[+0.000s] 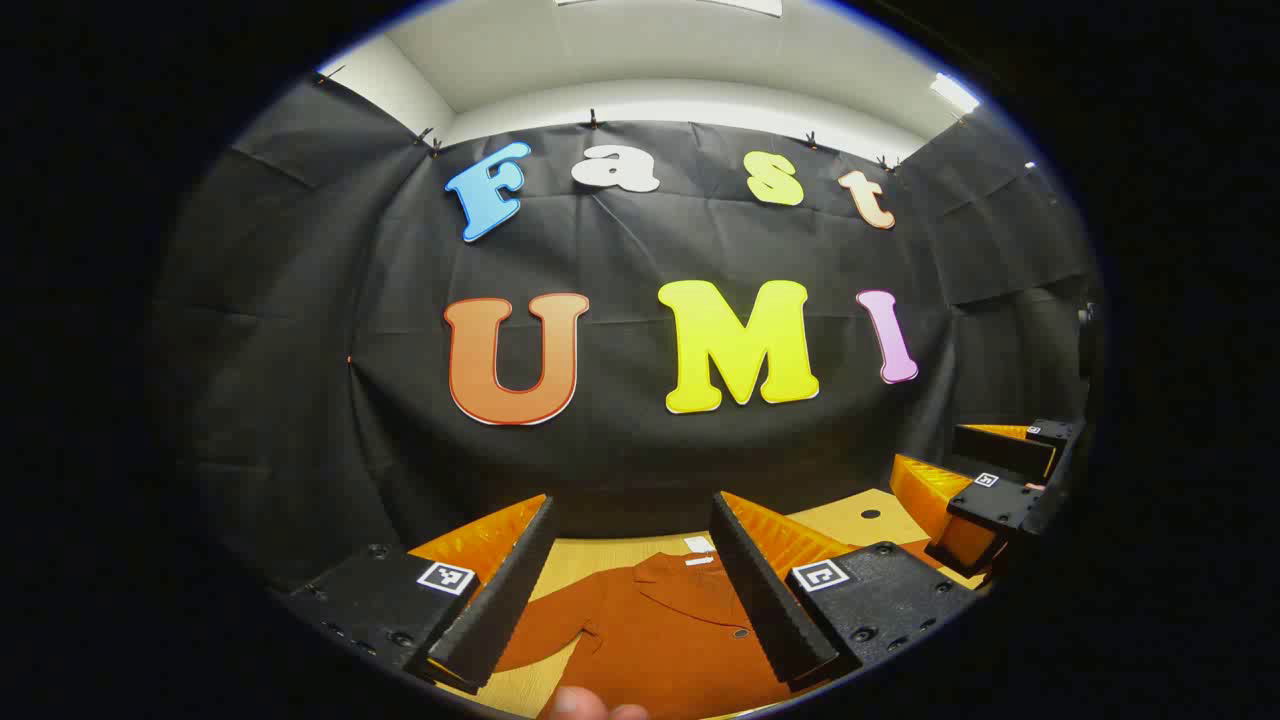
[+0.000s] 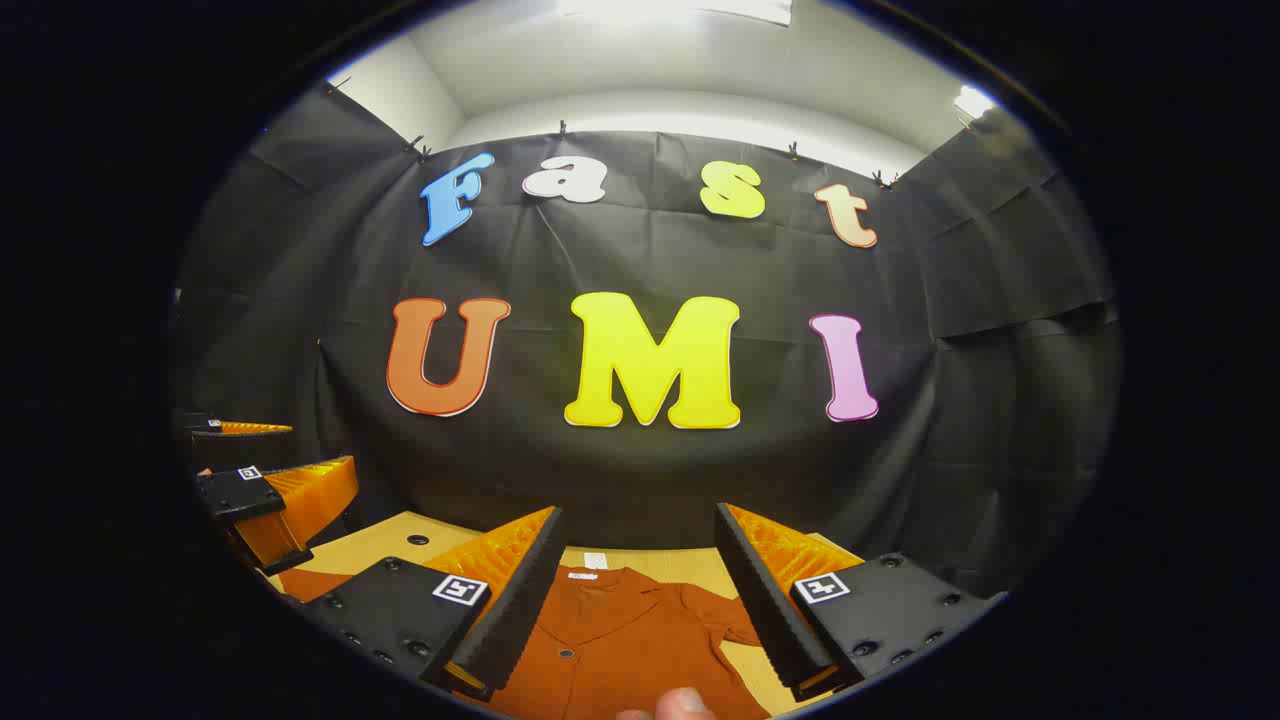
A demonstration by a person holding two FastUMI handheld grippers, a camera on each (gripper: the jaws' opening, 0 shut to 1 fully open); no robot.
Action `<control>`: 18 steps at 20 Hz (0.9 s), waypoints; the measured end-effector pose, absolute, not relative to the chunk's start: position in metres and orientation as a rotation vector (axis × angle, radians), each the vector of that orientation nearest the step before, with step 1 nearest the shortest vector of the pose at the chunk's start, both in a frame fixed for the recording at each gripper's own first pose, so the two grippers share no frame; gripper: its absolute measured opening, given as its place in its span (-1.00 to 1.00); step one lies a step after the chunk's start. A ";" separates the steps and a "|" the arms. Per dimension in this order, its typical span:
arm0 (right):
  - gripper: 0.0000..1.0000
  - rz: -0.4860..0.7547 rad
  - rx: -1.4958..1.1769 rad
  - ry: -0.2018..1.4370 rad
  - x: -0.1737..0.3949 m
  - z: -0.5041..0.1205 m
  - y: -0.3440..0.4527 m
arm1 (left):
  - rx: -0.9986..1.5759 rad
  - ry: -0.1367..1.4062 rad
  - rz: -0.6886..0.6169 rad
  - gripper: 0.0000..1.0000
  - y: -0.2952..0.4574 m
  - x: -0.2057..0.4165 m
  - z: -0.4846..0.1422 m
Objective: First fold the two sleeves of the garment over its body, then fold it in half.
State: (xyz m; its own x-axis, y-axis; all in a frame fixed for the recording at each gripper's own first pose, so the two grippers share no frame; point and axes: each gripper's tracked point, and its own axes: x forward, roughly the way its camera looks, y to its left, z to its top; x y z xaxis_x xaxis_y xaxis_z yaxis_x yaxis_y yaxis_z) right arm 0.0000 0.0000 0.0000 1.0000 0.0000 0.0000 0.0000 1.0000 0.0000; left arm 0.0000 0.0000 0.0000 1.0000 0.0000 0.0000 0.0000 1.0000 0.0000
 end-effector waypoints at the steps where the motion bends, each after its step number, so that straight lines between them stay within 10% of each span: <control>1: 0.89 0.003 -0.007 -0.005 0.001 0.002 0.001 | 0.004 0.000 -0.001 0.97 0.000 0.000 0.000; 18: 0.90 -0.023 -0.011 -0.010 0.014 -0.001 -0.017 | -0.028 0.030 0.063 0.98 0.015 0.022 -0.014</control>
